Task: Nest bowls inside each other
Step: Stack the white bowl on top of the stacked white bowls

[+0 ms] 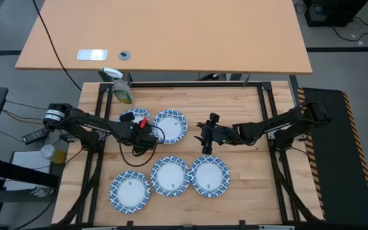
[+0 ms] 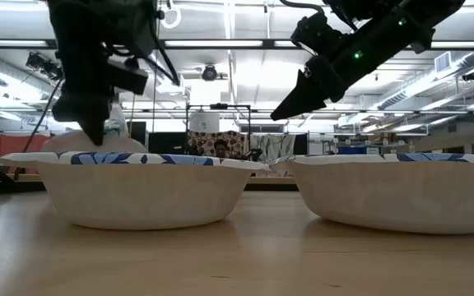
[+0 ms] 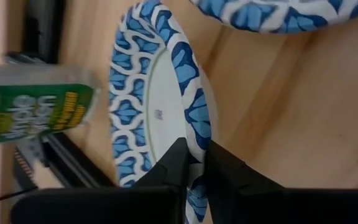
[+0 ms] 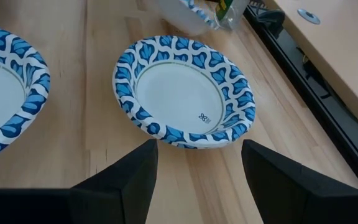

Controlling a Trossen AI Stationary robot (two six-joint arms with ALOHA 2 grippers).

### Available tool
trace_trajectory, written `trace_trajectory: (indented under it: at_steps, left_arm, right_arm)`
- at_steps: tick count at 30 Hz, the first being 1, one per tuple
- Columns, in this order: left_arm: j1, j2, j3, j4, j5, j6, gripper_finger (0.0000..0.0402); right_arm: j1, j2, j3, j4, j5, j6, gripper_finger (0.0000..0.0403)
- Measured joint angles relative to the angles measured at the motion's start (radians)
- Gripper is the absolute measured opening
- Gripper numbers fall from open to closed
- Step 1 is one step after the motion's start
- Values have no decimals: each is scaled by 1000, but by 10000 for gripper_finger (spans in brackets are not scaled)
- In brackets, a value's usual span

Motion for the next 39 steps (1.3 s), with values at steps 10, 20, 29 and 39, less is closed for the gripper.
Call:
trace_trajectory:
  at_steps: [10,20,29,39]
  left_arm:
    - [20,-1,90,64,-124,76,43]
    - [18,1,130,445,-101,409,43]
    - [18,120,129,588,99,551,43]
    - [-32,241,128,565,106,549,157]
  right_arm:
    - [0,0,0,24,0,0,239]
    - [40,-54,0,-86,141,21,239]
    - [104,-190,0,-169,206,55,236]
    - [108,-173,1,-230,172,131,236]
